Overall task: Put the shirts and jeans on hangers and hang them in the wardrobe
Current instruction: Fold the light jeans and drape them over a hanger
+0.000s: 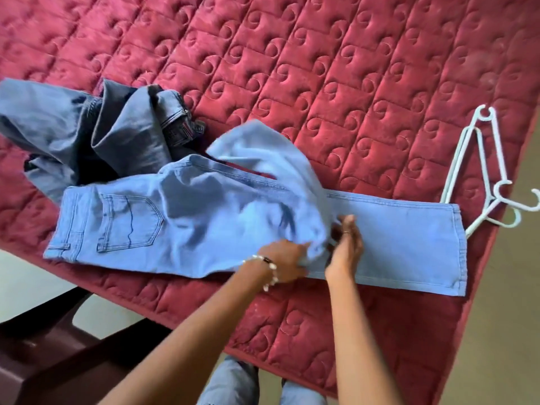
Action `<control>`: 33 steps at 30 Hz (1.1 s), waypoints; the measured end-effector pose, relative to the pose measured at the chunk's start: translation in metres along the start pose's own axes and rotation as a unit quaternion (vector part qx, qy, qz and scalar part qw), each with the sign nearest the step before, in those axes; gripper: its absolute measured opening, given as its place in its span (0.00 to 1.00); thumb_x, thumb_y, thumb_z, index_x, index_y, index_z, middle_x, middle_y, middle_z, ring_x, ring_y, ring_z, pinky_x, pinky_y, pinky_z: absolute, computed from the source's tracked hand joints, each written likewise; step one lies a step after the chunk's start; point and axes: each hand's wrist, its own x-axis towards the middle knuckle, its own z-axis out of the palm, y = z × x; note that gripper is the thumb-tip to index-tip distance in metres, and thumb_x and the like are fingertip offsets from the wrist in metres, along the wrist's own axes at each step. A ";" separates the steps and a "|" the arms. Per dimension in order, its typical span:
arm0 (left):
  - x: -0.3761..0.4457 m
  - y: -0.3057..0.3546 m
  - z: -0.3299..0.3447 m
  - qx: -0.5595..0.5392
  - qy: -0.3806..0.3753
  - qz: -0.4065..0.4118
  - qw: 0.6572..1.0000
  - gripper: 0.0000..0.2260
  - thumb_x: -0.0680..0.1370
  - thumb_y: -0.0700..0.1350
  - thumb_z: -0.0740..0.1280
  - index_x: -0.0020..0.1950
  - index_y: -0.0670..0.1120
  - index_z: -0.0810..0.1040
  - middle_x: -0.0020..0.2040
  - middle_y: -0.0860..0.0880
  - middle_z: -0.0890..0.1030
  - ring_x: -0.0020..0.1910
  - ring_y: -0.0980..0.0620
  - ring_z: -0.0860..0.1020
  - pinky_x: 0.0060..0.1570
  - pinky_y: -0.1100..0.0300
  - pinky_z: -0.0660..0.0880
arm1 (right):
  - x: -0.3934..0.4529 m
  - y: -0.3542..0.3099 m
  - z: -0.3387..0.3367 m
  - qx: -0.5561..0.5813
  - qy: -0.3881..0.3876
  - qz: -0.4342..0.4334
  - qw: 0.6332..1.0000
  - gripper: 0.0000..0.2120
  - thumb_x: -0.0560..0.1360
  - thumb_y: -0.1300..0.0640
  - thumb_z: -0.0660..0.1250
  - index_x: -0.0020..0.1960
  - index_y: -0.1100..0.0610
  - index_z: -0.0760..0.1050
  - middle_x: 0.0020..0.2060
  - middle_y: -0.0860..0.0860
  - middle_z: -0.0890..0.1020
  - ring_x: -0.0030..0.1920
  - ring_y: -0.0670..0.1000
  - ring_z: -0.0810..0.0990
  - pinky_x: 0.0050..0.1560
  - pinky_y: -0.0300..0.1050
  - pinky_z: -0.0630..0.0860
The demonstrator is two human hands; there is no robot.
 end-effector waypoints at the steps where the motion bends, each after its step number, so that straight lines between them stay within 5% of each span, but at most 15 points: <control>1: 0.006 0.001 0.014 0.114 -0.070 -0.001 0.991 0.30 0.75 0.52 0.67 0.75 0.56 0.58 0.62 0.41 0.74 0.62 0.42 0.73 0.58 0.49 0.70 | 0.009 -0.003 -0.008 0.002 0.057 0.005 0.998 0.15 0.80 0.49 0.62 0.46 0.59 0.80 0.34 0.51 0.83 0.35 0.49 0.79 0.40 0.46 0.73; 3: 0.011 0.005 0.036 0.219 -0.130 0.016 0.967 0.35 0.74 0.52 0.67 0.75 0.61 0.51 0.65 0.42 0.69 0.65 0.40 0.68 0.60 0.45 0.66 | 0.022 -0.004 -0.028 -0.092 0.184 0.021 0.978 0.21 0.80 0.47 0.61 0.49 0.64 0.81 0.43 0.60 0.84 0.45 0.60 0.80 0.46 0.51 0.71; 5: 0.013 0.004 0.051 0.216 -0.125 0.014 0.968 0.32 0.74 0.51 0.67 0.75 0.59 0.56 0.64 0.43 0.67 0.65 0.40 0.67 0.60 0.44 0.66 | 0.027 -0.006 -0.044 -0.171 0.244 0.001 0.955 0.28 0.75 0.40 0.59 0.53 0.65 0.80 0.51 0.64 0.82 0.53 0.65 0.78 0.49 0.51 0.71; 7: 0.013 0.000 0.059 0.184 -0.092 -0.010 0.978 0.29 0.76 0.50 0.66 0.74 0.58 0.58 0.65 0.44 0.66 0.66 0.41 0.66 0.60 0.44 0.67 | 0.027 -0.006 -0.049 -0.178 0.180 -0.065 0.965 0.32 0.68 0.41 0.56 0.56 0.65 0.79 0.53 0.63 0.82 0.54 0.61 0.79 0.49 0.46 0.70; 10: 0.015 -0.009 0.062 0.156 -0.044 -0.047 0.986 0.26 0.76 0.50 0.65 0.73 0.57 0.60 0.66 0.45 0.65 0.65 0.42 0.66 0.59 0.45 0.69 | 0.024 -0.011 -0.040 -0.160 0.040 -0.107 0.981 0.21 0.76 0.45 0.61 0.54 0.63 0.78 0.49 0.58 0.81 0.48 0.48 0.76 0.47 0.40 0.69; 12: 0.020 -0.015 0.060 0.164 0.022 -0.069 0.984 0.24 0.77 0.49 0.63 0.72 0.55 0.62 0.66 0.46 0.67 0.65 0.42 0.67 0.58 0.47 0.70 | 0.028 -0.019 -0.033 -0.131 0.025 -0.106 0.985 0.16 0.79 0.46 0.62 0.52 0.60 0.76 0.46 0.52 0.80 0.47 0.47 0.75 0.46 0.39 0.69; 15: 0.040 -0.021 0.040 0.129 0.184 -0.066 0.972 0.24 0.76 0.43 0.64 0.72 0.51 0.66 0.67 0.46 0.69 0.65 0.42 0.69 0.53 0.48 0.71 | 0.037 -0.029 -0.025 -0.114 0.029 -0.074 0.990 0.31 0.68 0.34 0.68 0.58 0.58 0.74 0.50 0.48 0.81 0.50 0.48 0.78 0.53 0.42 0.72; 17: 0.061 -0.018 0.022 0.096 0.244 -0.041 0.964 0.27 0.74 0.39 0.65 0.73 0.52 0.66 0.70 0.47 0.68 0.67 0.43 0.67 0.54 0.46 0.72 | 0.047 -0.037 -0.022 -0.081 0.066 -0.024 0.994 0.32 0.66 0.38 0.73 0.62 0.57 0.75 0.54 0.49 0.82 0.53 0.48 0.80 0.55 0.44 0.74; 21: 0.098 0.001 -0.001 0.155 0.138 -0.033 0.978 0.29 0.76 0.47 0.66 0.74 0.57 0.61 0.73 0.53 0.64 0.72 0.50 0.61 0.70 0.43 0.56 | 0.072 -0.056 -0.026 0.115 0.067 0.057 0.989 0.09 0.71 0.63 0.73 0.51 0.63 0.81 0.43 0.52 0.83 0.46 0.52 0.81 0.46 0.45 0.78; 23: 0.108 0.009 -0.002 0.202 0.083 -0.050 0.975 0.26 0.76 0.53 0.67 0.73 0.58 0.63 0.69 0.53 0.68 0.70 0.50 0.63 0.71 0.37 0.46 | 0.075 -0.065 -0.039 0.149 0.011 0.073 0.986 0.10 0.69 0.61 0.74 0.49 0.62 0.81 0.47 0.56 0.84 0.49 0.56 0.83 0.54 0.53 0.79; 25: 0.112 0.014 -0.003 0.209 0.070 -0.065 0.973 0.17 0.76 0.54 0.65 0.66 0.57 0.71 0.62 0.52 0.75 0.67 0.48 0.67 0.69 0.35 0.47 | 0.065 -0.079 -0.060 0.198 -0.065 0.081 0.975 0.21 0.67 0.57 0.74 0.57 0.65 0.78 0.56 0.62 0.81 0.56 0.61 0.81 0.61 0.59 0.74; 29: 0.105 0.019 -0.017 0.050 0.264 -0.049 0.962 0.11 0.74 0.54 0.62 0.48 0.50 0.79 0.46 0.49 0.79 0.56 0.45 0.75 0.58 0.46 0.59 | 0.066 -0.095 -0.125 0.338 -0.095 0.021 0.936 0.18 0.74 0.65 0.61 0.64 0.62 0.75 0.62 0.61 0.78 0.62 0.61 0.77 0.66 0.57 0.71; 31: 0.105 0.021 -0.026 0.023 0.348 -0.035 0.936 0.12 0.72 0.54 0.61 0.45 0.48 0.77 0.43 0.48 0.79 0.52 0.44 0.76 0.54 0.48 0.60 | 0.072 -0.092 -0.162 0.375 -0.064 0.009 0.925 0.19 0.78 0.68 0.56 0.61 0.56 0.79 0.59 0.54 0.81 0.60 0.56 0.79 0.64 0.54 0.74; 33: 0.114 0.024 -0.030 0.062 0.371 -0.030 0.926 0.11 0.73 0.53 0.62 0.48 0.47 0.77 0.45 0.47 0.78 0.54 0.43 0.74 0.55 0.47 0.61 | 0.083 -0.079 -0.188 0.363 -0.032 0.036 0.930 0.21 0.77 0.67 0.58 0.68 0.55 0.73 0.64 0.52 0.78 0.63 0.53 0.77 0.64 0.54 0.74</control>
